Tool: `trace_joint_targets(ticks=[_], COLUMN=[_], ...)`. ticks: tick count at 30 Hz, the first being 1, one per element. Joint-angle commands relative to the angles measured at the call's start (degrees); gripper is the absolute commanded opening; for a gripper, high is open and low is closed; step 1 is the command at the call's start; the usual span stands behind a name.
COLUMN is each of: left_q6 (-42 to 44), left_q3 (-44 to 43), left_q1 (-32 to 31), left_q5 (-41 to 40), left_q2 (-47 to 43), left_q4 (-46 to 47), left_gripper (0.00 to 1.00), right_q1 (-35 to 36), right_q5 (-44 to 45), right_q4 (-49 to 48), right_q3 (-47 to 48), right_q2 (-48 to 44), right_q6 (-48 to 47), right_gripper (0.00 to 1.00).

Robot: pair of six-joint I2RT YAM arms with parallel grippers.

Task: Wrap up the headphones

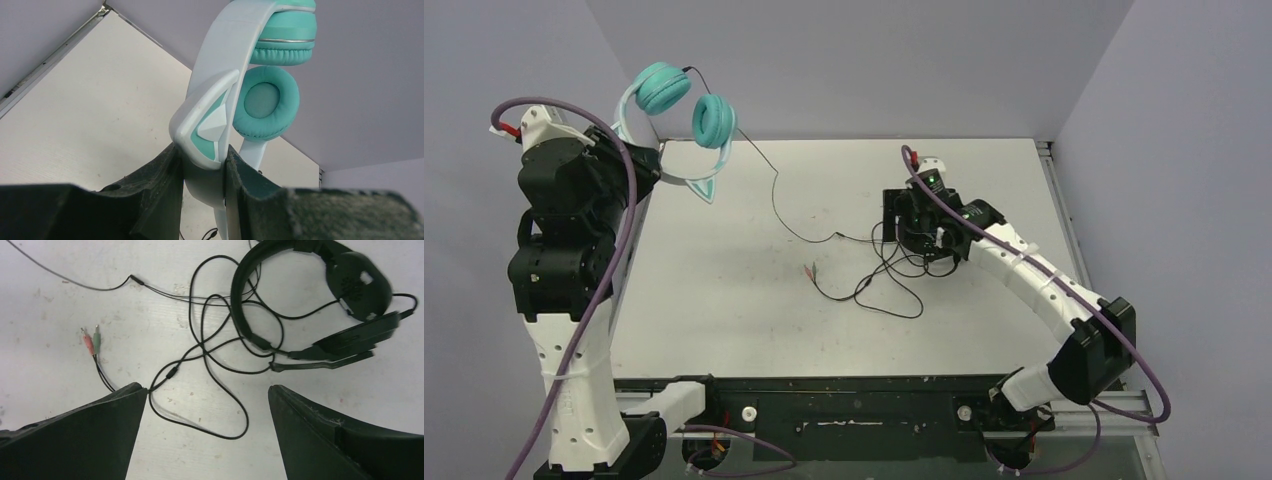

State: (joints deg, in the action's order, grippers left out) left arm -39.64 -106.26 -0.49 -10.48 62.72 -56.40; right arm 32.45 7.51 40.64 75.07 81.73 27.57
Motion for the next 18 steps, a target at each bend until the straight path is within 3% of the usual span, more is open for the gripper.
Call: trace_joint_targets(ticks=[1,8,18], left_q6=[-0.6,1.8,7.3], left_q3=[-4.8,-6.6,-8.4], left_q1=[0.2,0.2,0.1], left_q5=[-2.2,-6.8,-13.2], left_q2=[0.1,0.3,-0.4], left_q4=[7.9,8.3,8.5], left_gripper=[0.06,0.06,0.07], right_q1=[2.7,6.5,4.6], right_q5=[-2.9,-0.8,3.3], right_q4=[-5.2,-6.8,-11.3], right_q3=[0.4,3.5,0.7], right_q2=[5.7,16.1,24.4], right_q6=[-2.1,-2.2,0.8], right_gripper=[0.95,0.9,0.82])
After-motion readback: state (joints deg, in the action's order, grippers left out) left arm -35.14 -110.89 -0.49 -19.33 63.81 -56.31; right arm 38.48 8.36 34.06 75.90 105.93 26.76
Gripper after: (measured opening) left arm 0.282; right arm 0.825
